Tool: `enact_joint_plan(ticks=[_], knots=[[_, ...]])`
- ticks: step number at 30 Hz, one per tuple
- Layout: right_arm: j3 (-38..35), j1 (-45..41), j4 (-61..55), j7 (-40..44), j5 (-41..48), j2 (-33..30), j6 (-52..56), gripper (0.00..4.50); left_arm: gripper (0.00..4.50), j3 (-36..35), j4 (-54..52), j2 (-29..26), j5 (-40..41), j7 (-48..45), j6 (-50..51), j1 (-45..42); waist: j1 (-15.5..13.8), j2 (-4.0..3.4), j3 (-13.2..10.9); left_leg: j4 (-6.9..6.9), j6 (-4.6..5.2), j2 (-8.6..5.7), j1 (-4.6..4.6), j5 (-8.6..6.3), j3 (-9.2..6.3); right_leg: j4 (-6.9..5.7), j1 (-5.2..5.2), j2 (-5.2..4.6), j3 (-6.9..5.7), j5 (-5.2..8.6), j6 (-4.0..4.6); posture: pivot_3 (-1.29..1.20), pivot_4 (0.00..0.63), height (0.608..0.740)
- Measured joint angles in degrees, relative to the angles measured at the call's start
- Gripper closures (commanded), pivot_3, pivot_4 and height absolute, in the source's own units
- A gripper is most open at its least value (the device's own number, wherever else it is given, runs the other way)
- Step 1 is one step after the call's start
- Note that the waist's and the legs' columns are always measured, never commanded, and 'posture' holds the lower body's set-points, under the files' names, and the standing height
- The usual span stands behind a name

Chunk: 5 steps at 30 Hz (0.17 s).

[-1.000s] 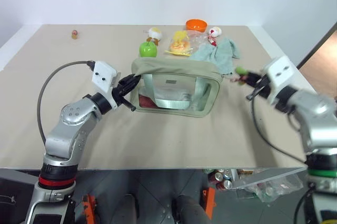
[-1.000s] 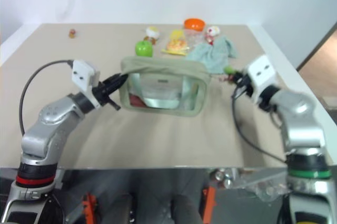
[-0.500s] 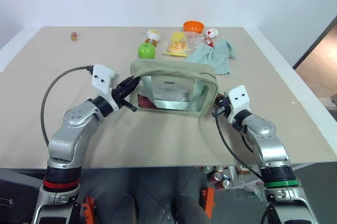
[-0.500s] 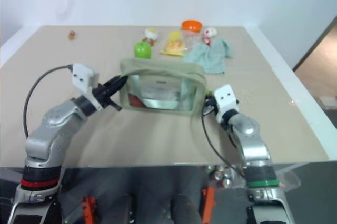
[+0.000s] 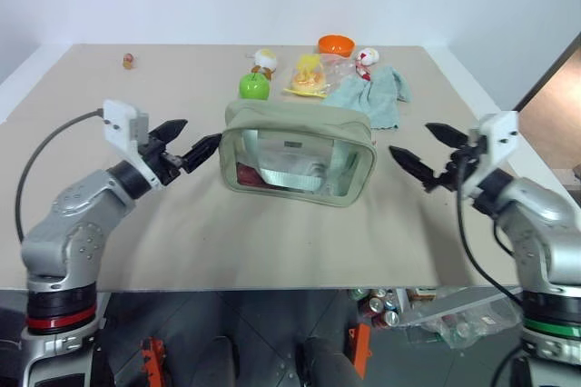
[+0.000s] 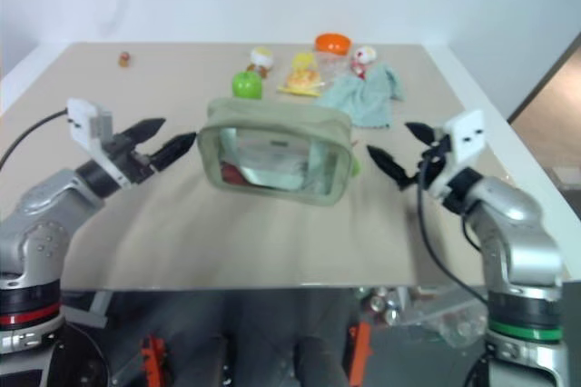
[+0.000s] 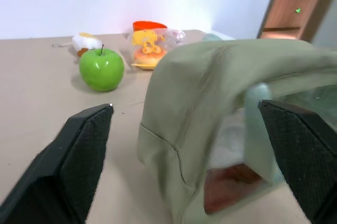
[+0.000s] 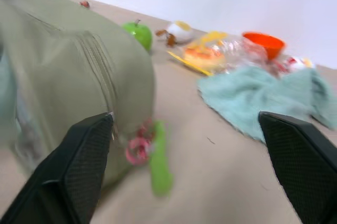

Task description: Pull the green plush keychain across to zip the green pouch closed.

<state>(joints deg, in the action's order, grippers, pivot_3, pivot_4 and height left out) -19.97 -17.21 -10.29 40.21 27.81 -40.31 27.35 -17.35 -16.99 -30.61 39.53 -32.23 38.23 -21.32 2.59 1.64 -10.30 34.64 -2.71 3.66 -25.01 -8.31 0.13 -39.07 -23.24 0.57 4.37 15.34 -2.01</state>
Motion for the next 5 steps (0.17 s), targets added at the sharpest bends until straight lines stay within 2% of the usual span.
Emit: enact_joint_plan(ticks=[5], knots=[[0.26,13.22,-13.82,2.12,5.39,-0.41,4.95,0.02,0.03,4.96,-3.87,-2.10,-5.71,-0.52,-1.72,9.40,0.05,0.00,0.01,-0.11,0.00,0.03,0.10,-0.01,-0.01,-0.02,0.00,0.03,0.01,0.05,0.10,0.00,0.150,0.740]])
